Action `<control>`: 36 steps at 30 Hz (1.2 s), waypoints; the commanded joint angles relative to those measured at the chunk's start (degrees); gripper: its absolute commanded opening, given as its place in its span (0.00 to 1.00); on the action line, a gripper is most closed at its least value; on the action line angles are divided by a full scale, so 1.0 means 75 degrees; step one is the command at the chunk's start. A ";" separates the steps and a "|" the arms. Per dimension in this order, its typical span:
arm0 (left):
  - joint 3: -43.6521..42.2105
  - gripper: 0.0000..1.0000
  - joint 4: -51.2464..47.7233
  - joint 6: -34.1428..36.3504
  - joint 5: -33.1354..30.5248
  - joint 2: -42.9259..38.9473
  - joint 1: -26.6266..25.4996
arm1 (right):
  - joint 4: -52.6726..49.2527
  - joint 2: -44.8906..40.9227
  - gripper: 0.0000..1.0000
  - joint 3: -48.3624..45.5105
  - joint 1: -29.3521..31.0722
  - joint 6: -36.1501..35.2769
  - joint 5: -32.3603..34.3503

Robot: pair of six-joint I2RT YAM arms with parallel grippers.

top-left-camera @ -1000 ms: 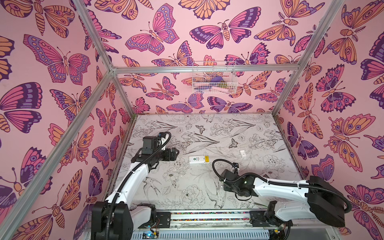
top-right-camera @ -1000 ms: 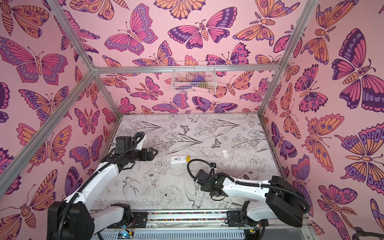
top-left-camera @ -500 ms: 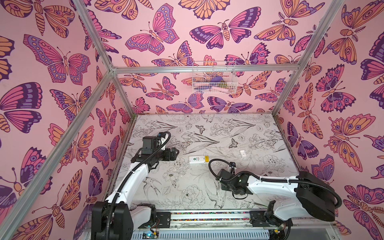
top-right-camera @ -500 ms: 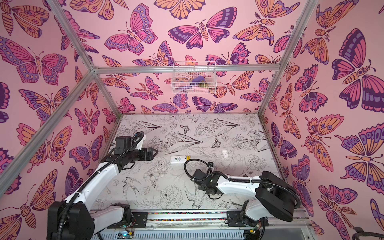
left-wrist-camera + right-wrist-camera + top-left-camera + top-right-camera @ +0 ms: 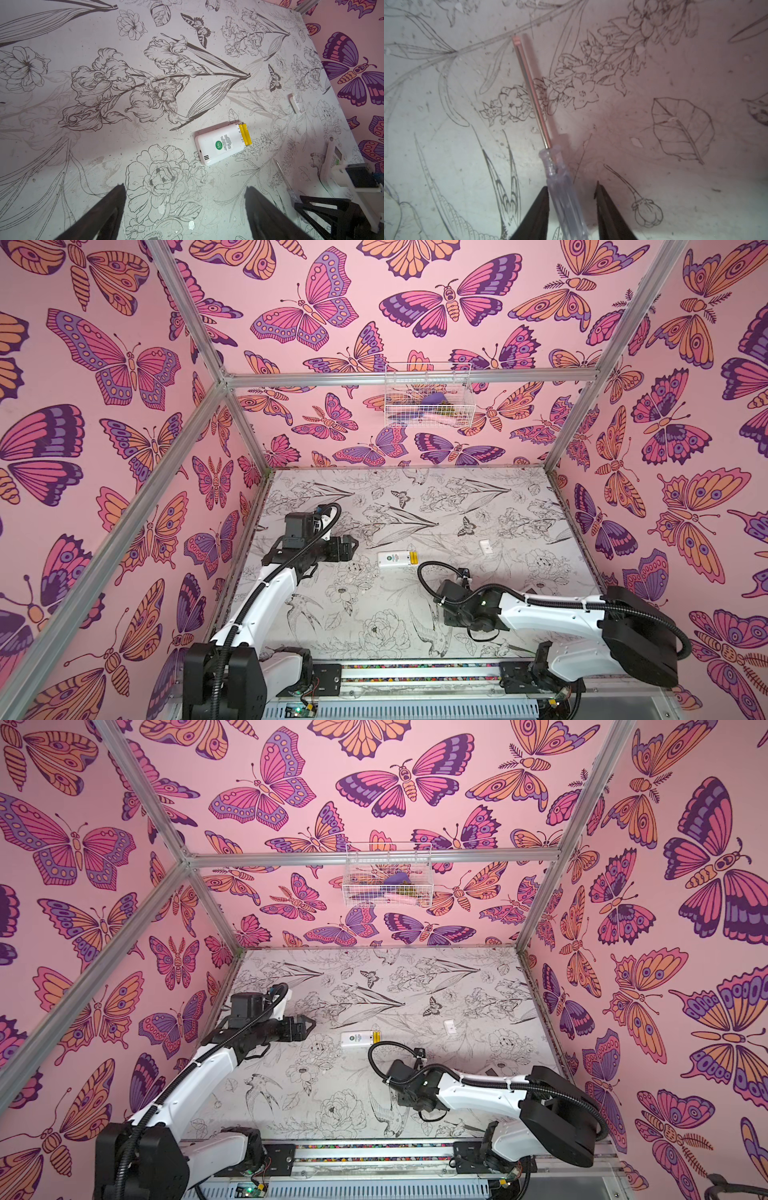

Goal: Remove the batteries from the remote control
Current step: 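Lift the screwdriver with the right gripper and rotate it upright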

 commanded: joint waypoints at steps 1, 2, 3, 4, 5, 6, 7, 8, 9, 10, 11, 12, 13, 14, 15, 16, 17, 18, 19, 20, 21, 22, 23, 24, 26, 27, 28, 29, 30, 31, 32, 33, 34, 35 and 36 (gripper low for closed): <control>0.0039 0.91 -0.0048 -0.0112 0.0110 -0.0015 0.0120 | -0.0329 -0.0088 0.37 -0.0130 0.0062 -0.0175 -0.0089; 0.0014 0.91 -0.0025 -0.0081 0.0143 -0.0026 0.0120 | -0.0225 -0.0095 0.36 -0.0178 0.0062 -0.0251 -0.0081; -0.0009 0.91 0.0005 -0.0066 0.0194 -0.0036 0.0119 | -0.0130 -0.0080 0.35 -0.0212 0.0061 -0.0362 -0.0039; -0.0009 0.92 0.0017 -0.0033 0.0232 -0.0045 0.0119 | -0.0089 -0.0039 0.34 -0.0187 0.0055 -0.0464 0.0025; -0.0007 0.92 0.0013 -0.0042 0.0284 -0.0059 0.0142 | -0.0082 0.0018 0.33 -0.0140 0.0043 -0.0610 0.0066; 0.0007 0.92 -0.0016 -0.0069 0.0319 -0.0065 0.0162 | -0.0077 0.0076 0.33 -0.0093 0.0050 -0.0752 0.0084; 0.0041 0.92 -0.0054 -0.0091 0.0357 -0.0051 0.0200 | -0.0038 0.0158 0.31 -0.0053 0.0051 -0.0936 0.0099; 0.0073 0.92 -0.0091 -0.0070 0.0393 -0.0058 0.0204 | 0.0057 0.0239 0.31 -0.0043 0.0051 -0.1128 0.0099; 0.0069 0.92 -0.0100 0.0005 0.0430 -0.0071 0.0207 | 0.0191 0.0307 0.30 -0.0060 0.0041 -0.1296 0.0108; 0.0068 0.92 -0.0097 0.0100 0.0527 -0.0085 0.0203 | 0.0334 0.0409 0.28 -0.0070 0.0046 -0.1543 0.0135; 0.0068 0.93 -0.0126 0.0216 0.0679 -0.0115 0.0212 | 0.0439 0.0518 0.28 -0.0057 0.0039 -0.1739 0.0156; 0.0092 0.93 -0.0164 0.0318 0.0832 -0.0123 0.0212 | 0.0490 0.0602 0.27 -0.0018 0.0039 -0.1940 0.0147; 0.0135 0.93 -0.0248 0.0406 0.1015 -0.0132 0.0223 | 0.0508 0.0704 0.27 0.0056 0.0039 -0.2179 0.0124; 0.0187 0.93 -0.0337 0.0458 0.1166 -0.0144 0.0230 | 0.0497 0.0770 0.27 0.0117 0.0039 -0.2384 0.0111; 0.0219 0.93 -0.0391 0.0504 0.1270 -0.0172 0.0224 | 0.0510 0.0798 0.26 0.0155 0.0039 -0.2547 0.0100; 0.0232 0.93 -0.0410 0.0569 0.1393 -0.0205 0.0225 | 0.0604 0.0791 0.26 0.0176 0.0039 -0.2834 0.0085; 0.0221 0.93 -0.0408 0.0640 0.1506 -0.0247 0.0230 | 0.0705 0.0762 0.25 0.0185 0.0037 -0.3120 0.0103; 0.0209 0.93 -0.0402 0.0708 0.1621 -0.0291 0.0227 | 0.0751 0.0713 0.25 0.0202 0.0039 -0.3353 0.0157; 0.0220 0.93 -0.0427 0.0791 0.1755 -0.0324 0.0231 | 0.0756 0.0654 0.24 0.0251 0.0039 -0.3664 0.0240; 0.0262 0.93 -0.0493 0.0862 0.1828 -0.0348 0.0224 | 0.0767 0.0573 0.20 0.0303 0.0039 -0.3977 0.0264; 0.0328 0.93 -0.0578 0.0929 0.1864 -0.0366 0.0241 | 0.0741 0.0460 0.18 0.0358 0.0039 -0.4274 0.0307; 0.0391 0.93 -0.0663 0.0960 0.1885 -0.0384 0.0242 | 0.0732 0.0298 0.17 0.0389 0.0039 -0.4533 0.0347; 0.0417 0.93 -0.0708 0.1003 0.1905 -0.0412 0.0236 | 0.0770 0.0134 0.15 0.0387 0.0039 -0.4755 0.0396; 0.0410 0.93 -0.0715 0.1033 0.1941 -0.0454 0.0246 | 0.0866 -0.0083 0.14 0.0357 0.0030 -0.5007 0.0442; 0.0408 0.93 -0.0714 0.1082 0.2111 -0.0516 0.0236 | 0.1153 -0.0507 0.13 0.0246 0.0014 -0.5424 0.0515; 0.0408 0.92 -0.0718 0.1073 0.2201 -0.0528 0.0239 | 0.1352 -0.0748 0.13 0.0162 -0.0002 -0.5711 0.0407; 0.0428 0.92 -0.0738 0.1041 0.2286 -0.0531 0.0236 | 0.1465 -0.1030 0.11 0.0124 -0.0008 -0.5941 0.0395; 0.0459 0.92 -0.0759 0.1030 0.2368 -0.0521 0.0237 | 0.1559 -0.1277 0.10 0.0084 -0.0008 -0.6115 0.0443; 0.0473 0.91 -0.0767 0.0992 0.2465 -0.0531 0.0239 | 0.1697 -0.1551 0.10 0.0027 -0.0020 -0.6346 0.0453; 0.0478 0.91 -0.0758 0.0945 0.2553 -0.0553 0.0233 | 0.1869 -0.1820 0.09 -0.0080 -0.0036 -0.6632 0.0454; 0.0489 0.91 -0.0762 0.0921 0.2640 -0.0576 0.0220 | 0.2103 -0.2046 0.09 -0.0174 -0.0032 -0.6909 0.0462; 0.0512 0.91 -0.0762 0.0903 0.2813 -0.0598 0.0202 | 0.2373 -0.2268 0.08 -0.0303 -0.0038 -0.7252 0.0484; 0.0553 0.90 -0.0756 0.0851 0.3001 -0.0611 0.0196 | 0.2609 -0.2458 0.07 -0.0398 -0.0042 -0.7671 0.0544; 0.0597 0.89 -0.0771 0.0754 0.3153 -0.0597 0.0205 | 0.2743 -0.2598 0.05 -0.0435 -0.0034 -0.7963 0.0642; 0.0653 0.89 -0.0792 0.0641 0.3326 -0.0591 0.0202 | 0.2803 -0.2741 0.04 -0.0413 -0.0043 -0.8353 0.0777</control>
